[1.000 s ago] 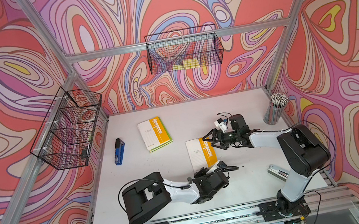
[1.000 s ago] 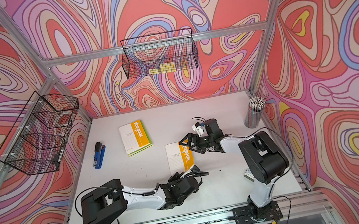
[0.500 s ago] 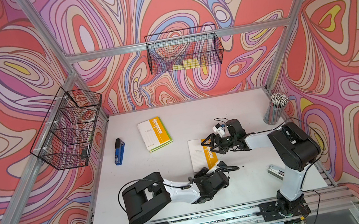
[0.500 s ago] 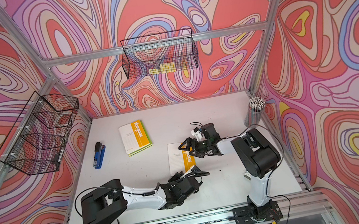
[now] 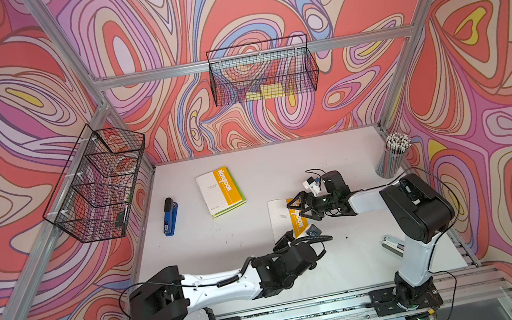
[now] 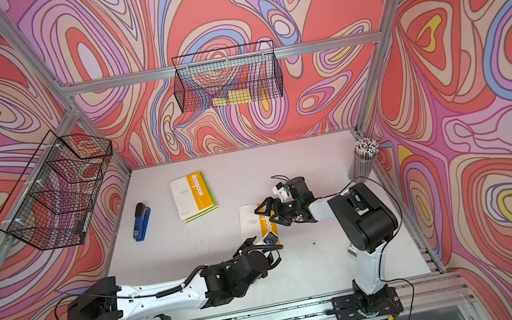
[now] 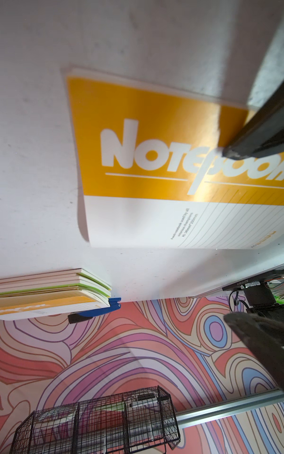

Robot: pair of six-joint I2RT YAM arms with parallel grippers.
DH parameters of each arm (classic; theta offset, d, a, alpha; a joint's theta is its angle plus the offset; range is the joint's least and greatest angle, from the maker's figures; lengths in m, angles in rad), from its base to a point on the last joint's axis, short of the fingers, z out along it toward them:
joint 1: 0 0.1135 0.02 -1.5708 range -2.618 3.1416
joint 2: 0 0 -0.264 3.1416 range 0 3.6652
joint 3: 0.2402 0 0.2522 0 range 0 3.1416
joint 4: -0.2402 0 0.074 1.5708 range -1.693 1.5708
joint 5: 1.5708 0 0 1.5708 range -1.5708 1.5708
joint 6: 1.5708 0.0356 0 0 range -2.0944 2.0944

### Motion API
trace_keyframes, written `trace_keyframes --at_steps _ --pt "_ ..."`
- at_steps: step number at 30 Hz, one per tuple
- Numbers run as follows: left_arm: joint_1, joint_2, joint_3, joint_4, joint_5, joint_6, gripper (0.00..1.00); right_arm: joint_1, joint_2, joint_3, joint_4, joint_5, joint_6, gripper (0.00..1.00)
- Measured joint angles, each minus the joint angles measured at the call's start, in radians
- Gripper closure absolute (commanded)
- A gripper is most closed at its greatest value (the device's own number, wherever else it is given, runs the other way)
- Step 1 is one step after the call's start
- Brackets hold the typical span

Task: Close the notebook
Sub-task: Close the notebook at the center of the board, then pick up the notebook from the center of the board.

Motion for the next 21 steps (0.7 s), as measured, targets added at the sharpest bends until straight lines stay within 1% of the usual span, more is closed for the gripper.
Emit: trace_keyframes --at_steps 3,5,7,8,9,13,16,19,21 --pt "0.092 -0.122 -0.045 -0.007 0.082 -0.044 0.47 0.000 0.000 -0.005 0.005 0.000 -0.001 0.02" --pt "0.165 -0.195 -0.052 -0.021 0.154 -0.080 0.43 0.000 -0.003 -0.006 0.004 0.001 -0.005 0.02" --pt "0.251 -0.254 -0.051 -0.031 0.251 -0.124 0.41 0.000 -0.014 -0.010 -0.010 0.005 -0.009 0.02" --pt "0.291 -0.272 -0.049 -0.035 0.296 -0.143 0.38 0.000 -0.022 -0.012 -0.020 0.008 -0.012 0.02" --pt "0.334 -0.283 -0.047 -0.039 0.347 -0.166 0.38 0.000 -0.029 -0.013 -0.031 0.011 -0.017 0.02" --pt "0.525 -0.261 -0.044 -0.047 0.604 -0.281 0.38 0.000 -0.051 -0.014 -0.060 0.018 -0.035 0.02" --pt "0.630 -0.205 -0.045 -0.036 0.753 -0.371 0.38 0.000 -0.069 -0.023 -0.079 0.023 -0.041 0.02" --pt "0.686 -0.134 -0.045 -0.014 0.854 -0.451 0.38 0.000 -0.084 -0.028 -0.088 0.023 -0.046 0.02" --pt "0.712 -0.088 -0.045 -0.004 0.896 -0.503 0.38 0.000 -0.089 -0.030 -0.088 0.023 -0.049 0.02"
